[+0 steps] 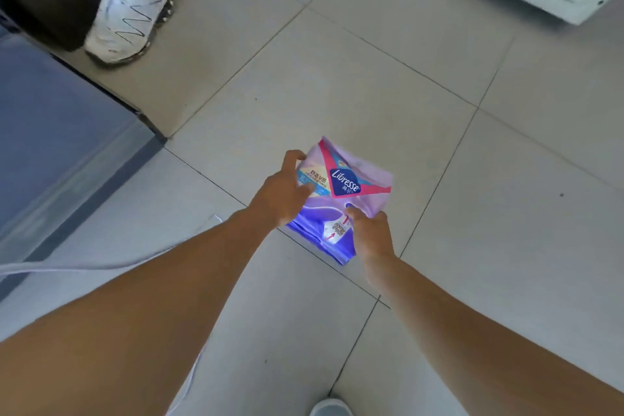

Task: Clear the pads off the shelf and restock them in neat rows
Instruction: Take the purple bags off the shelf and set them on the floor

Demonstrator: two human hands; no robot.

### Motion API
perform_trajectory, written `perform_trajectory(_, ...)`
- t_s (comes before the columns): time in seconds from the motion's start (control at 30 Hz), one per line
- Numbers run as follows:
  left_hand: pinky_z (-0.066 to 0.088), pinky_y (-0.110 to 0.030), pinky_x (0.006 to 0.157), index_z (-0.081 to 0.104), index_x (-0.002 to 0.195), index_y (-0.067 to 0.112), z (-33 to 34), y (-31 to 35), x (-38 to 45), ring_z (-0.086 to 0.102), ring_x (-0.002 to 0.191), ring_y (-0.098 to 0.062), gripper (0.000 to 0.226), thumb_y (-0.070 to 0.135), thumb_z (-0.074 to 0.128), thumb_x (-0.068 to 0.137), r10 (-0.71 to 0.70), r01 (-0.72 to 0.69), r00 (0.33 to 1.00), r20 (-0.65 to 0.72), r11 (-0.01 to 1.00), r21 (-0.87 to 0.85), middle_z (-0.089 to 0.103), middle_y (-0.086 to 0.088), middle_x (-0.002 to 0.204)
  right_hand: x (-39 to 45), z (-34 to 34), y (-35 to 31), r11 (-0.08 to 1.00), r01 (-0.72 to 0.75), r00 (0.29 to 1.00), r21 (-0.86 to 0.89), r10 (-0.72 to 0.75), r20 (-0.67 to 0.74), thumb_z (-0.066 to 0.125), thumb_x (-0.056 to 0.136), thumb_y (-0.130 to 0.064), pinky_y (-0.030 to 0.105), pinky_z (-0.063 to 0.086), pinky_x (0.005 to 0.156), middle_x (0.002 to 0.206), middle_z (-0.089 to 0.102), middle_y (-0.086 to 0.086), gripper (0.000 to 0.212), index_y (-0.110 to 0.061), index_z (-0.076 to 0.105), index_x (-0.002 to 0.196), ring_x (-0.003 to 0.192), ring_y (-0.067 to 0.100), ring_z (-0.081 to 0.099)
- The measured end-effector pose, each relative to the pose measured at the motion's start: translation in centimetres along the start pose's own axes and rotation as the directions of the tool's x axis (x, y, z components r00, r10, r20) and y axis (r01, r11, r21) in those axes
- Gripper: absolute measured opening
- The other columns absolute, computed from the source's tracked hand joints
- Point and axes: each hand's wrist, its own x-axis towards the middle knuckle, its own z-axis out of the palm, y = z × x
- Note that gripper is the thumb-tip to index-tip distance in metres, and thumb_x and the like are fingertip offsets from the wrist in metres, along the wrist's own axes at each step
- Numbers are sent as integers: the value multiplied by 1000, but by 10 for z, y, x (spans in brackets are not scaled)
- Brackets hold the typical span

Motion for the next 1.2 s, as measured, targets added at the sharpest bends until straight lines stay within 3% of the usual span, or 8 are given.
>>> perform_trajectory(0.1,45,-9,53,32,131,27,29,-26,30,60,73,-6,48,12,57,93,10,-10,1000,8,1000,-16,62,-2,103,34,13,21,997,32,997,-67,-36,-65,60,91,-33,43,50,94,120,60,11,52,-11,38,133,109,33,60)
perform_trajectory(0.27,54,-33,87,34,139,39,54,-48,50,60,101,-19,50,26,56,96,65,-69,994,87,997,44,56,-7,122,59,31,41,987,49,994,-154,-64,-91,51,97,-34,31,44,80,129,55,17,57,-13,25,143,114,36,57)
perform_trajectory(0.47,51,-35,94,26,148,34,36,-26,32,51,121,-26,59,29,55,97,-29,15,997,76,984,179,43,-13,135,39,15,23,958,-112,992,-265,91,-90,55,95,-38,36,45,83,132,52,20,55,-2,34,132,117,37,56)
perform_trajectory(0.63,48,-28,75,23,149,31,-14,16,-25,56,112,-25,59,24,51,98,-154,152,976,-151,988,-29,46,-14,131,-22,-20,-11,841,-8,1000,-541,-4,-21,54,94,-30,29,39,77,127,53,18,46,-4,40,130,115,32,55)
perform_trajectory(0.8,49,-37,90,24,149,26,-101,65,-111,51,120,-29,57,20,49,98,-351,266,893,-280,916,-300,47,-14,138,-113,-41,-79,680,203,968,-704,-32,248,52,92,-26,27,38,66,91,58,4,12,-15,53,94,87,24,58)
perform_trajectory(0.87,49,-36,89,27,148,23,-141,83,-152,53,116,-29,54,20,48,98,-381,290,865,-328,911,-293,49,-14,134,-156,-41,-115,531,332,915,-780,19,402,50,90,-21,28,33,59,75,51,3,17,-14,46,74,68,20,48)
perform_trajectory(1.03,47,-38,91,38,140,14,-234,92,-251,49,117,-30,46,18,48,96,-546,448,728,-414,837,-314,49,-12,132,-269,-9,-189,254,580,787,-774,70,613,50,81,-18,28,31,61,71,49,6,9,-14,50,73,67,20,46)
perform_trajectory(1.2,41,-35,85,43,135,13,-303,59,-375,42,124,-30,42,16,43,93,-759,598,513,-400,651,-467,46,-10,133,-388,39,-220,125,730,663,-672,112,740,52,84,-27,32,50,76,83,69,1,13,-18,59,80,86,24,66)
